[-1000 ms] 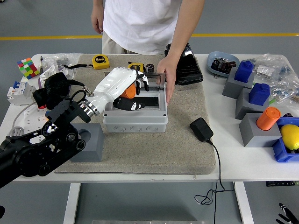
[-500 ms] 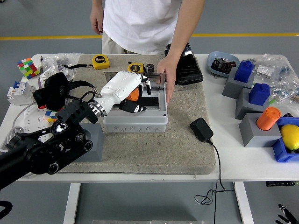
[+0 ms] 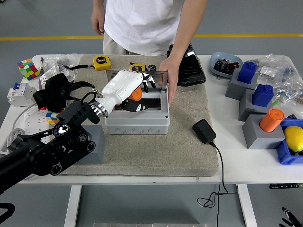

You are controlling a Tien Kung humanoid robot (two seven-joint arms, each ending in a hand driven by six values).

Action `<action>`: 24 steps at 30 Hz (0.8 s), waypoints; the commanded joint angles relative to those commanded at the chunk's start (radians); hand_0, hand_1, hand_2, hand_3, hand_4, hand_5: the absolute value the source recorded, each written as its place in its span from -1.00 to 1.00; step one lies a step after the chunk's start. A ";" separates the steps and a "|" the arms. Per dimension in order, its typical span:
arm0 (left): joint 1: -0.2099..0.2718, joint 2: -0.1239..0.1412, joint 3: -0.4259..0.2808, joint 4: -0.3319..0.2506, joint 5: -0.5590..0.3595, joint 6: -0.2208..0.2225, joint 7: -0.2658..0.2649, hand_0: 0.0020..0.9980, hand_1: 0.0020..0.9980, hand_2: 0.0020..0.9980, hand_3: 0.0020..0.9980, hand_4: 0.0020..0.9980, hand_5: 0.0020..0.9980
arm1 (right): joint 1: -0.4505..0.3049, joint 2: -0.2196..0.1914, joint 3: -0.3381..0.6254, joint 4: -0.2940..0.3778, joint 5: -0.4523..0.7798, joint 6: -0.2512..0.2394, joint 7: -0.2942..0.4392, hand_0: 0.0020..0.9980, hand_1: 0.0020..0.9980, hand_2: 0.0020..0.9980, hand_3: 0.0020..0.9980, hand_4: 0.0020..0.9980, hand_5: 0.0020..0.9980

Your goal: Fetch the battery,place it into the box,close the lid of the box

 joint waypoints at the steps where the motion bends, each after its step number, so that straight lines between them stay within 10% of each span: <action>1: 0.000 0.000 -0.001 0.000 -0.001 0.001 -0.002 -0.19 0.04 0.10 0.13 1.00 -1.00 | 0.000 0.000 0.000 0.000 0.001 0.000 0.000 0.25 0.36 0.32 0.09 0.84 -0.03; 24: 0.041 0.021 -0.115 -0.122 -0.063 0.032 -0.075 -0.44 -0.01 0.08 0.13 1.00 -0.64 | -0.001 0.000 0.019 0.000 -0.005 0.000 0.002 0.25 0.36 0.31 0.09 0.84 -0.03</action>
